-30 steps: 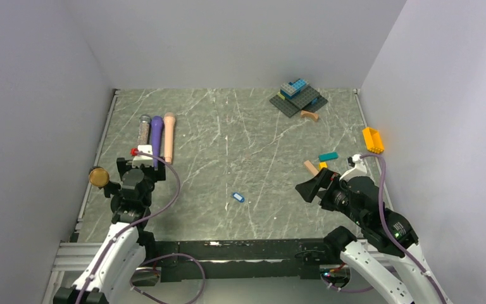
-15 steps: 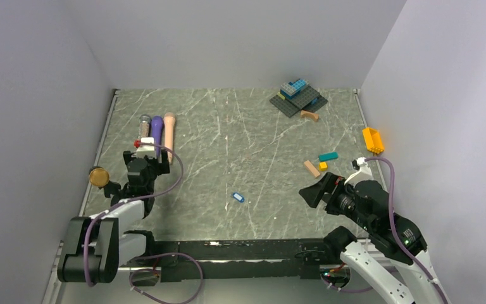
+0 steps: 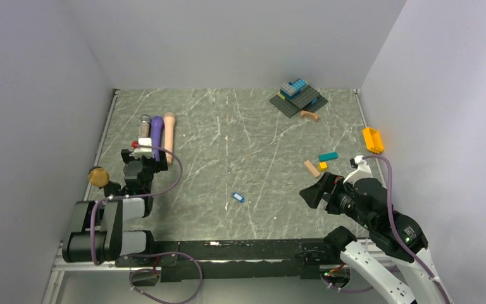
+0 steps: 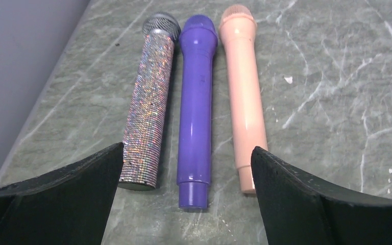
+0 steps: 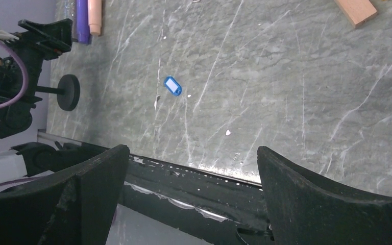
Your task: Remove the keys from the keyring
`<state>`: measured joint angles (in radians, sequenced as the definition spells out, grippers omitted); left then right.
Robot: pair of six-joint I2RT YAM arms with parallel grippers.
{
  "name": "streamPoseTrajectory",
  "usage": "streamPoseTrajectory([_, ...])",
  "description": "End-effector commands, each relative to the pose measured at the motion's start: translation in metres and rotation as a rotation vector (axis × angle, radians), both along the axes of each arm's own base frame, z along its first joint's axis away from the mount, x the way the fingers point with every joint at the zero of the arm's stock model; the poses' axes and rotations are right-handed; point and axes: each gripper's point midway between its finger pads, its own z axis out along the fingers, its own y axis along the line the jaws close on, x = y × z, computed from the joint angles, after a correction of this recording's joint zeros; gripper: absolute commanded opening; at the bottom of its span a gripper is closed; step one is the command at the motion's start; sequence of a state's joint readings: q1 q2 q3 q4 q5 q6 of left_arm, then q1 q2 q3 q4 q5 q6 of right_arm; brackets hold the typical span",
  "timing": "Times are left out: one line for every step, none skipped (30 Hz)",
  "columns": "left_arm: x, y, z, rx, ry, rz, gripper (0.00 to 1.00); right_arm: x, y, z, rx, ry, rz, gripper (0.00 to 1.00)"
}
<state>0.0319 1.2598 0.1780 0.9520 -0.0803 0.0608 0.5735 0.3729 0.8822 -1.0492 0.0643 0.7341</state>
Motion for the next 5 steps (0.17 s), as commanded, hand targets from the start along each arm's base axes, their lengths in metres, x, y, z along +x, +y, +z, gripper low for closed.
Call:
streamPoseTrajectory([0.0108,0.0016,0.0212,0.046,-0.116,0.021,0.99,0.0002,-0.0035,0.0072,-0.015,-0.007,-0.008,1.0])
streamPoseTrajectory([0.0127,-0.0018,0.0182,0.041,-0.091,0.032,1.0,0.0004,-0.006,0.0051,-0.023,0.004,-0.025,1.0])
streamPoseTrajectory([0.0138,0.0009,0.0163,0.03,-0.074,0.055,0.99,0.0006,-0.0088,0.003,-0.034,0.017,-0.04,1.0])
streamPoseTrajectory([0.0148,0.0037,0.0165,0.021,-0.073,0.076,0.99,0.0008,-0.0102,0.0025,-0.04,0.022,-0.048,1.0])
streamPoseTrajectory([0.0148,0.0061,0.0188,0.02,-0.088,0.09,0.99,0.0014,-0.0101,0.0031,-0.04,0.02,-0.049,1.0])
